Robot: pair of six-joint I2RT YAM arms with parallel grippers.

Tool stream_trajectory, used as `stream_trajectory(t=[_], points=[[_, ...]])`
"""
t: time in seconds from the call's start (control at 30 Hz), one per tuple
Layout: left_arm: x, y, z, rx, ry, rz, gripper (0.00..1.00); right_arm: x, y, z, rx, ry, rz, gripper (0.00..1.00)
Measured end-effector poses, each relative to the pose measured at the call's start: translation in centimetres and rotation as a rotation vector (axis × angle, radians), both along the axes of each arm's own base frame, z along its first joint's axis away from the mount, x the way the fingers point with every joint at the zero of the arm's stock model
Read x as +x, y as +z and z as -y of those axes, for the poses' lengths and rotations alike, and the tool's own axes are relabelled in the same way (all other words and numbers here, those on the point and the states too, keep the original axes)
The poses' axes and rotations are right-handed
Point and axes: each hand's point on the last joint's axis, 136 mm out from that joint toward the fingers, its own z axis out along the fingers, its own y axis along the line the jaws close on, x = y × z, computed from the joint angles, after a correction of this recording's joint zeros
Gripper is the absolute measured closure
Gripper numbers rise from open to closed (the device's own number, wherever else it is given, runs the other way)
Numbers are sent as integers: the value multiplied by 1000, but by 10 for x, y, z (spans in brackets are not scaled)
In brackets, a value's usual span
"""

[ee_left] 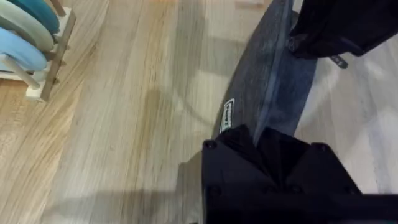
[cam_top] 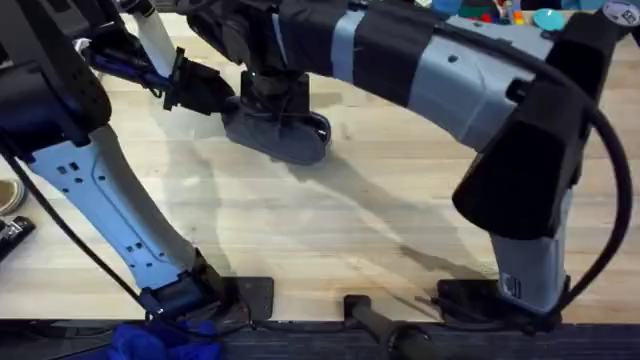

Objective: Unzip the bag, pick up the pens from the table one at a time and place them inside, then zip the bag closed.

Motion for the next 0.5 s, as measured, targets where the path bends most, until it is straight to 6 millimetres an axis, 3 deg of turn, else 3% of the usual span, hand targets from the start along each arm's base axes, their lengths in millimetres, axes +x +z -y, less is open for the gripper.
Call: stream_trajectory(t=[0.5], points=[[-2, 0, 0, 1, -2, -9, 959, -10, 1, 7, -54, 17, -15, 969]])
